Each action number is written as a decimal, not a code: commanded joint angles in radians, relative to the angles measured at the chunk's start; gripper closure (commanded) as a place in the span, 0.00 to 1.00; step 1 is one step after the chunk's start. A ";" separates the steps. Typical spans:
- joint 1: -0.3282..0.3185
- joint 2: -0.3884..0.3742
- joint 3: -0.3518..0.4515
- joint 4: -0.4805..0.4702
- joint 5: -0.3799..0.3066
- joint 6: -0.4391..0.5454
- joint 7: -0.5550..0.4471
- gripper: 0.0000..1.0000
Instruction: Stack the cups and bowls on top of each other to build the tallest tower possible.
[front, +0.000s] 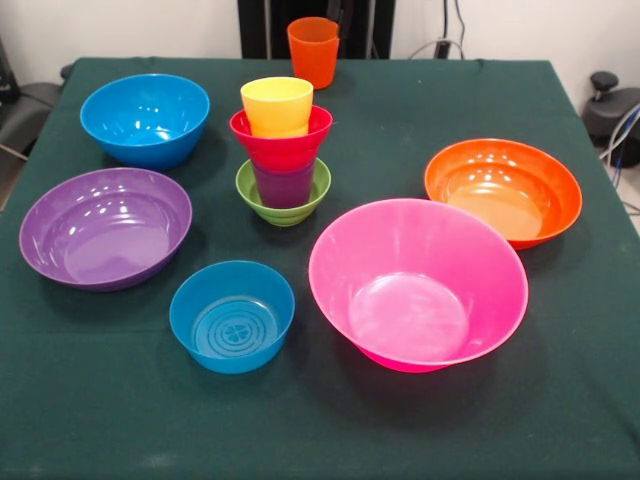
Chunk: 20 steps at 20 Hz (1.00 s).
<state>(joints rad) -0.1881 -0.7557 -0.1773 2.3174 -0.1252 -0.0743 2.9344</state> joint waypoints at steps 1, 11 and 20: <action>-0.041 0.056 0.046 -0.001 -0.067 -0.020 -0.012 0.00; -0.111 -0.095 0.076 0.024 -0.099 0.124 -0.035 0.00; -0.090 -0.057 0.084 -0.022 -0.085 0.115 -0.010 0.00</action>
<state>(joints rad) -0.2944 -0.8626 -0.1774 2.3243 -0.1892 -0.0222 2.9344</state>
